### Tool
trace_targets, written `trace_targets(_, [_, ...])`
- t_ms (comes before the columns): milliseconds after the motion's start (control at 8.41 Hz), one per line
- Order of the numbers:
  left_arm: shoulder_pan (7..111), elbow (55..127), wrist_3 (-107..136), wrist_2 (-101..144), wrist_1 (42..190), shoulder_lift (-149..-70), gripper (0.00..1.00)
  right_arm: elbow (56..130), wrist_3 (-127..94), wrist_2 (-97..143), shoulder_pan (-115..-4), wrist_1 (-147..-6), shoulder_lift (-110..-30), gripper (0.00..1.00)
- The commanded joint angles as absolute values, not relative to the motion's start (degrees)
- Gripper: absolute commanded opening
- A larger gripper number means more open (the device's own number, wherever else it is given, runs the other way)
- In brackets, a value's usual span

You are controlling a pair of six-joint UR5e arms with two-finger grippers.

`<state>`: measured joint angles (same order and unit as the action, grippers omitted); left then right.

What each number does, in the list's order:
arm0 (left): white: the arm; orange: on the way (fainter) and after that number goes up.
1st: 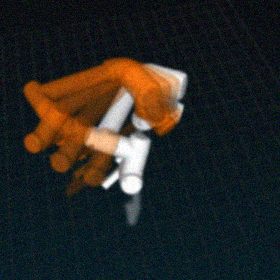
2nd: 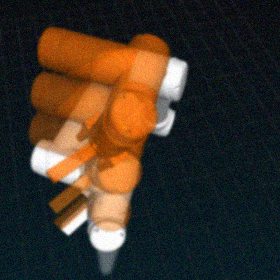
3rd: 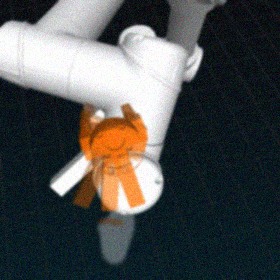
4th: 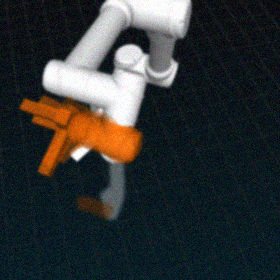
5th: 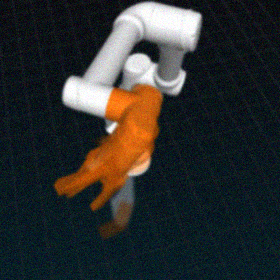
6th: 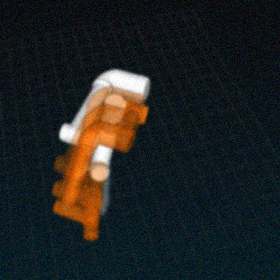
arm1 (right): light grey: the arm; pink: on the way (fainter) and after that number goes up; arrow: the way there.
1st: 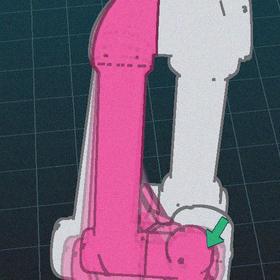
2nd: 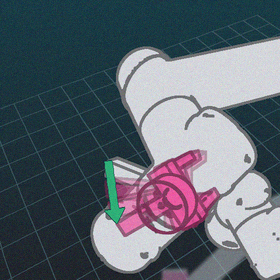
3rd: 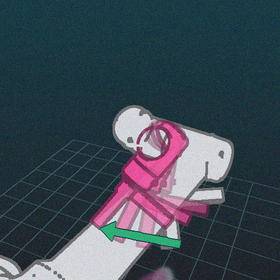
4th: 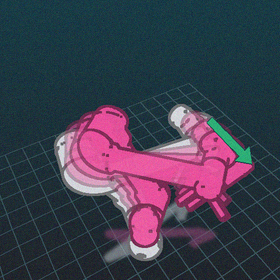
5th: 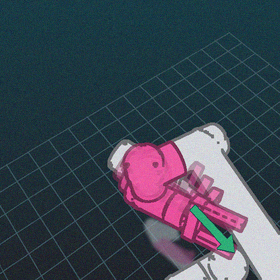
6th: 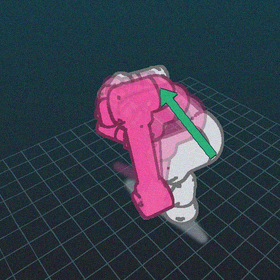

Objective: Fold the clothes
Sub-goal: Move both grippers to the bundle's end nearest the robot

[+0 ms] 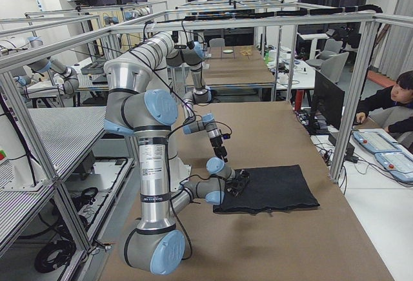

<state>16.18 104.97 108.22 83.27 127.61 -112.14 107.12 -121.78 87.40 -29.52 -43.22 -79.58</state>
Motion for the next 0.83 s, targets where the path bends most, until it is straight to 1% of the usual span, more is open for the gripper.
trace_targets(0, [12.05, 102.06, 108.37, 80.07, 127.7, -112.76, 0.95, 107.14, -121.46, 86.31, -29.36, -43.24, -79.72, 0.91])
trace_targets(357, [10.64, 100.11, 110.48, 79.37, 127.79, -113.46, 0.94, 106.96, -121.38, 85.87, -29.36, -43.24, -79.8, 0.91])
trace_targets(476, [10.55, 100.02, 110.39, 79.28, 127.79, -114.08, 0.91, 106.96, -121.38, 85.52, -29.36, -43.24, -79.8, 0.91])
trace_targets(594, [10.55, 99.85, 110.48, 79.36, 127.79, -114.08, 0.76, 106.96, -121.38, 85.52, -29.36, -43.24, -79.8, 0.91])
trace_targets(713, [10.55, 99.76, 110.39, 79.37, 127.79, -114.08, 0.58, 106.96, -121.38, 85.52, -29.18, -43.33, -79.72, 0.91])
